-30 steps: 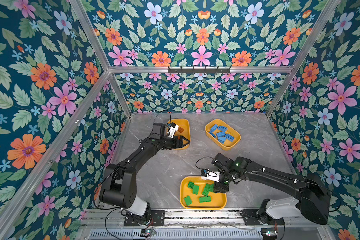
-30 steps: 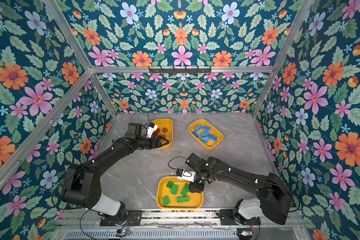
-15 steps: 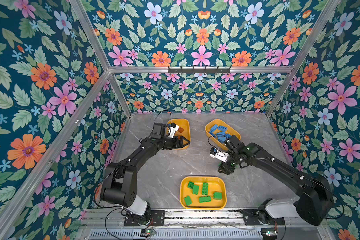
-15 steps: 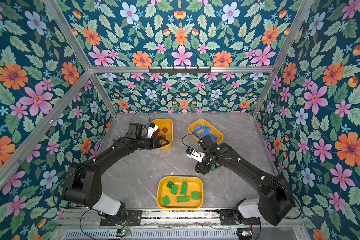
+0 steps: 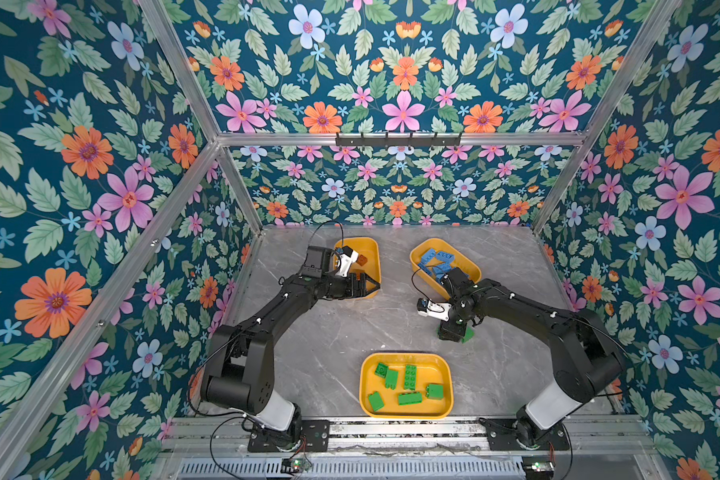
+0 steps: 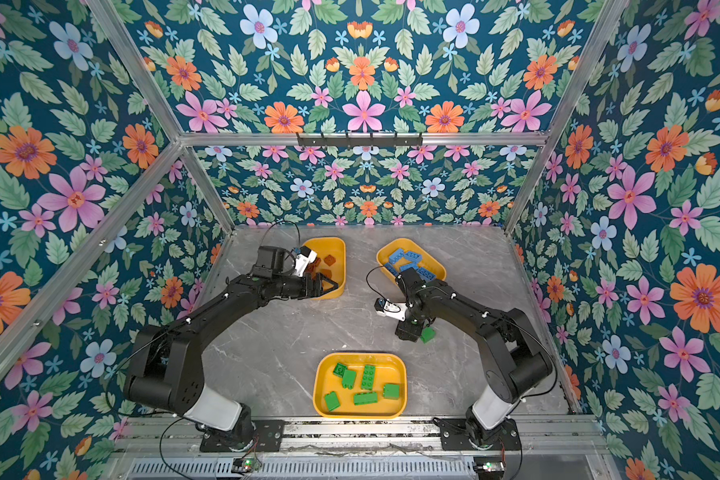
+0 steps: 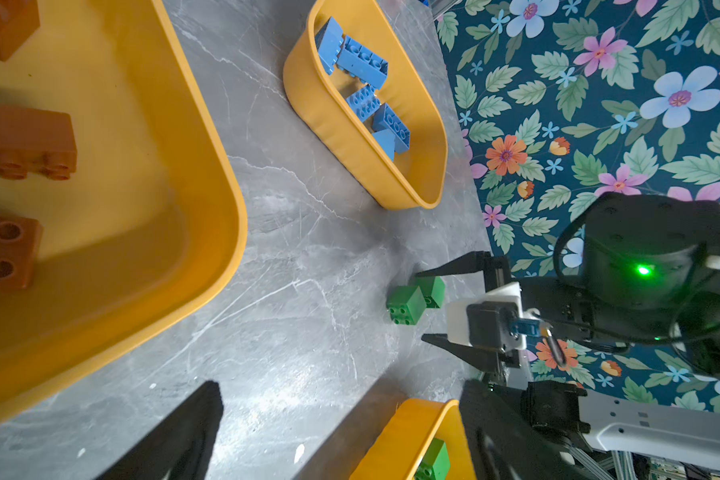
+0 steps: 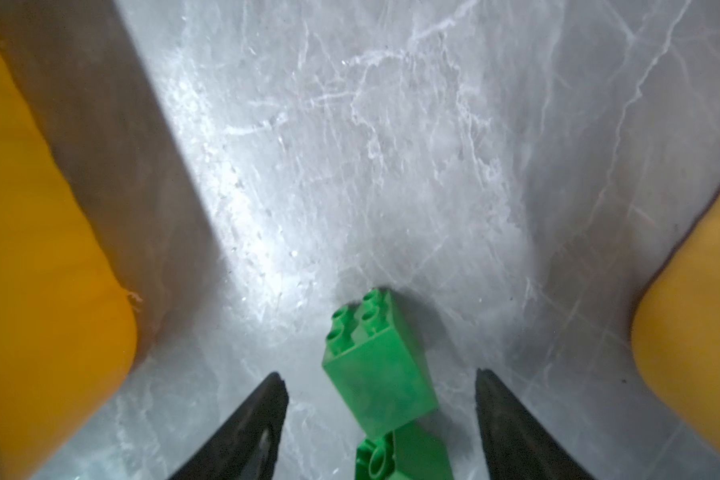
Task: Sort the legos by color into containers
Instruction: 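Move the right gripper back to the loose green bricks and grasp one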
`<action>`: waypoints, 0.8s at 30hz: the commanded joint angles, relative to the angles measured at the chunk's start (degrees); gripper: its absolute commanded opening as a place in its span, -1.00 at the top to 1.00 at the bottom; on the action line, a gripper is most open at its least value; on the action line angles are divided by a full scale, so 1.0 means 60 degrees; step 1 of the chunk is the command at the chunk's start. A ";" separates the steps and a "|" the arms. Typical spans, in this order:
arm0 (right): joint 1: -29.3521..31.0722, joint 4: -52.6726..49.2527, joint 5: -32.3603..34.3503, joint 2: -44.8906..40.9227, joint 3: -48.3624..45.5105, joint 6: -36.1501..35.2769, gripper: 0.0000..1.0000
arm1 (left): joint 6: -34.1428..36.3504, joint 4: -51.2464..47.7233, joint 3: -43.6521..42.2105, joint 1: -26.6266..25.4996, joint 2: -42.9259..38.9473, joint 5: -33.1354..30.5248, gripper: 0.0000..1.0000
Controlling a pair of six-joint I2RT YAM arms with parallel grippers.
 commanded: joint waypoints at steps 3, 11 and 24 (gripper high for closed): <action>-0.0013 0.0354 -0.0025 0.0649 0.0065 -0.0641 -0.45 | 0.0257 -0.0126 -0.0028 0.0006 -0.0036 -0.0035 -0.83; -0.0029 0.0263 -0.0160 0.1057 0.0140 -0.0752 0.03 | 0.0369 -0.0269 -0.0024 0.0006 -0.0043 -0.0061 -0.84; -0.0028 -0.0708 -0.0573 0.0285 0.0736 0.0409 0.66 | 0.0487 -0.0477 0.0188 0.0020 0.0052 -0.0050 -0.84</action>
